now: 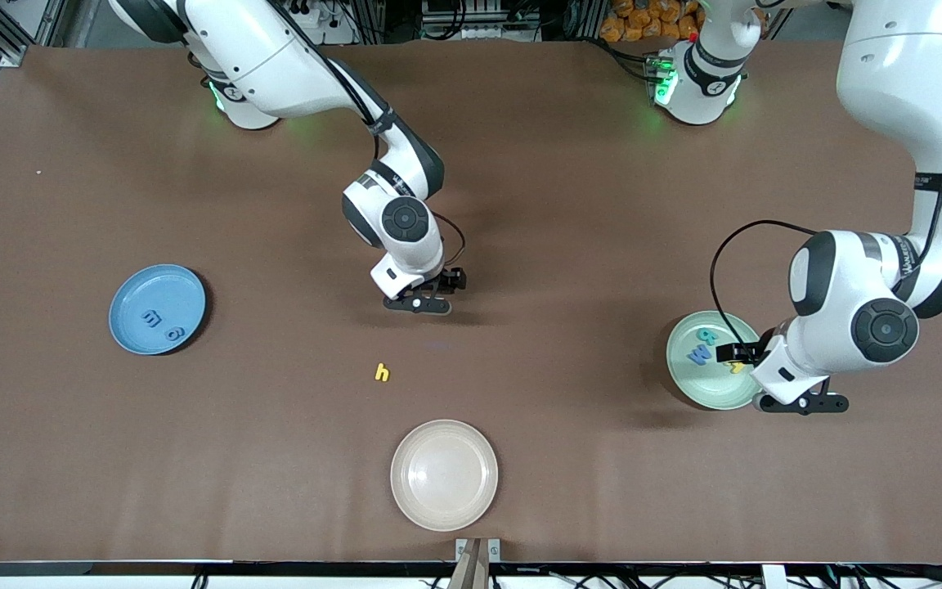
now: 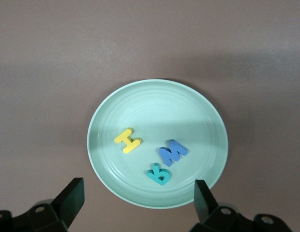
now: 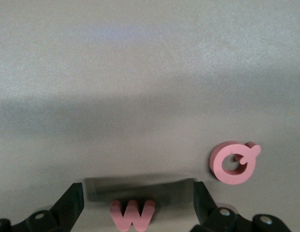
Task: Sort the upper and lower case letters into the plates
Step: 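Grasp the yellow H with the left gripper and place it on the green plate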
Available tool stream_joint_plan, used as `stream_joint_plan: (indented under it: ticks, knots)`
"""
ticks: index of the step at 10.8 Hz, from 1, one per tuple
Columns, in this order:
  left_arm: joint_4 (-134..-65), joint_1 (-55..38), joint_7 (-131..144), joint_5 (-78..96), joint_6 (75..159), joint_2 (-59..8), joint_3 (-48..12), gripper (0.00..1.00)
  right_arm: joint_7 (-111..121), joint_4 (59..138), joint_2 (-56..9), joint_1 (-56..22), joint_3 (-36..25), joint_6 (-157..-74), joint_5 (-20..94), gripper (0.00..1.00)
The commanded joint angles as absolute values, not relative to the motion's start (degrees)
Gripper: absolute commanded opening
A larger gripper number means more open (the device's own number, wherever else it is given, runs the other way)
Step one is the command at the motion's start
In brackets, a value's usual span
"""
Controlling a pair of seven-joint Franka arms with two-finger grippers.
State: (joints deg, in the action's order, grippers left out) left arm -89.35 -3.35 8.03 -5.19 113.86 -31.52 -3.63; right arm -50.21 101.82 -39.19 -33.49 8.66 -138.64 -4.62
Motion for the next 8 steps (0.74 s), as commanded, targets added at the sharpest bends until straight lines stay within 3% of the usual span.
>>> stream_joint_plan:
  ticks: [1,6,7,8]
  knots:
    - [-90.0,-3.6,8.35,-4.22,110.93,-29.18,-3.6,1.0,-52.9,103.97,-37.27,-34.54,8.88,-138.6,-4.13,1.0]
    - [-90.0,-3.95,8.7,-3.96,108.81,-27.51,-4.3,1.0,-53.0,104.06,-37.27,-35.16,8.88,-138.69,-4.13,1.0]
    - [-89.91,-4.39,8.88,-3.96,108.81,-27.16,-4.92,1.0,-52.91,104.06,-37.27,-35.16,8.79,-138.87,-4.39,0.55]
    - [-89.83,-5.0,8.88,-3.43,108.81,-26.72,-5.53,1.0,-53.0,104.06,-37.35,-35.16,8.79,-139.13,-4.39,0.01]
